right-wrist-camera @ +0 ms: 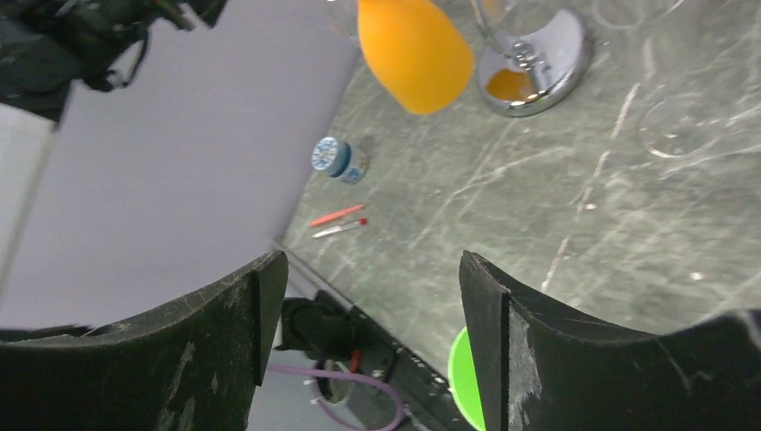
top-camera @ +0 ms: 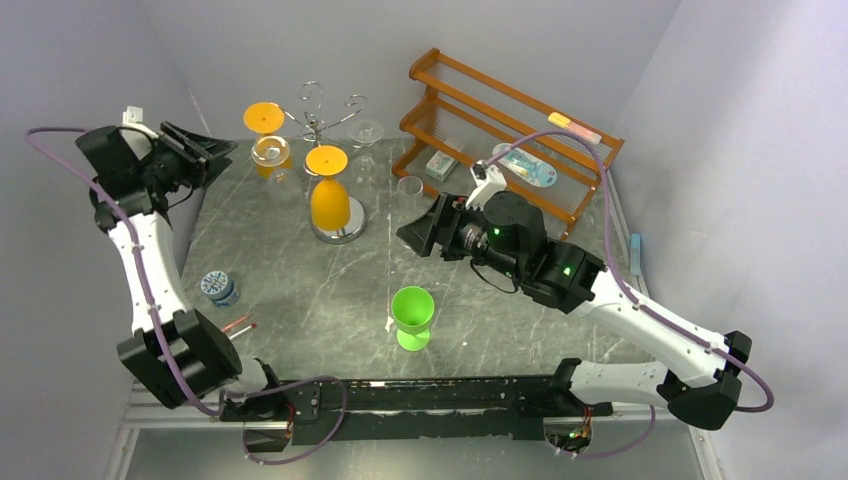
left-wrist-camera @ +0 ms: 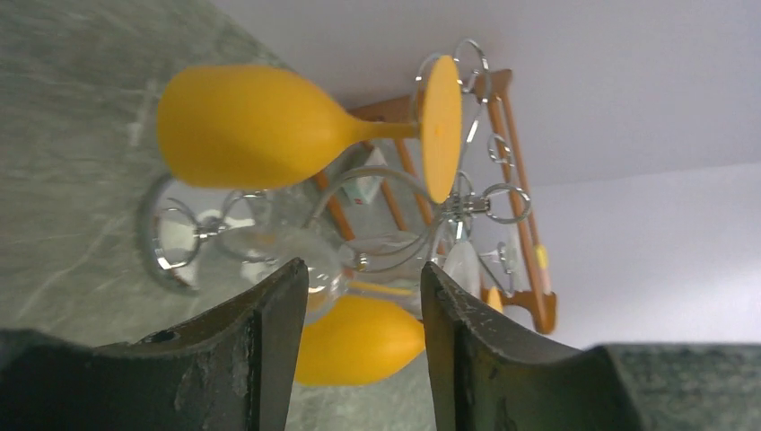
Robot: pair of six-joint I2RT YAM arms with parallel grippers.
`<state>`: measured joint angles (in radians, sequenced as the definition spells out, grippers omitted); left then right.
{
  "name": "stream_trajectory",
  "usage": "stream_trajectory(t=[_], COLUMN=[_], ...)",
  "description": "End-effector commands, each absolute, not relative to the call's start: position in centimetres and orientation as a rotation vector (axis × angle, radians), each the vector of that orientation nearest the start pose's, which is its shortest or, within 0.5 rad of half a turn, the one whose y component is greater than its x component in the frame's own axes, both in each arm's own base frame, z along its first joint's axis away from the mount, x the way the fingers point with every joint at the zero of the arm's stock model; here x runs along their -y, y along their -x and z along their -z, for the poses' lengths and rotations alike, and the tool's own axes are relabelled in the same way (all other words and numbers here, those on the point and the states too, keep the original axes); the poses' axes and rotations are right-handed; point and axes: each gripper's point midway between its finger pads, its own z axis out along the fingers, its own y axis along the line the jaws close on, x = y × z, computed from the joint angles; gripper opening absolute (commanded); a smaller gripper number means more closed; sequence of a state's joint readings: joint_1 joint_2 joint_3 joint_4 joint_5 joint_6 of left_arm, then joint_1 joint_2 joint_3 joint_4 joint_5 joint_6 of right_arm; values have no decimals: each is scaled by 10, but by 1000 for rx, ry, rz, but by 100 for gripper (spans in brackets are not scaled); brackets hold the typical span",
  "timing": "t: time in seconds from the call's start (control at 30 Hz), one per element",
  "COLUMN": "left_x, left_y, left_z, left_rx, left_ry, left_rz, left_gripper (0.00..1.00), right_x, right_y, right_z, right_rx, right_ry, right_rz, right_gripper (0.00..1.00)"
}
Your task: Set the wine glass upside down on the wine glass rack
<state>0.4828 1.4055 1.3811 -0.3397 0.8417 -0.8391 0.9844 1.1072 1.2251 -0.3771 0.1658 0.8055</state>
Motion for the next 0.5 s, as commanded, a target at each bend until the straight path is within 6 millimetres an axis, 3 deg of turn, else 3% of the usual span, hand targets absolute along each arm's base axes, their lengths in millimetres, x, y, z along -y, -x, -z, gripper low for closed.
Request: stream_trajectory(t=[0.0, 0.2, 0.37, 0.47], left_x=[-63, -69, -47, -45], left_y=[-361, -315, -298, -293], left_z=[-321, -318, -330, -337], left_rx=[-1898, -1922, -1882, -1911], left_ry=[720, 651, 508, 485], left_rz=[786, 486, 429, 329], left_gripper=[56, 70, 76, 76], right_x=[-293, -285, -299, -311], right_y=[-221, -233, -267, -294], right_z=[-336, -304, -299, -300], right_rx=[-1972, -2045, -2040, -2045], right_ry=[175, 269, 273, 249], right_rz=[-841, -630, -475, -450], right_gripper=[75, 78, 77, 70])
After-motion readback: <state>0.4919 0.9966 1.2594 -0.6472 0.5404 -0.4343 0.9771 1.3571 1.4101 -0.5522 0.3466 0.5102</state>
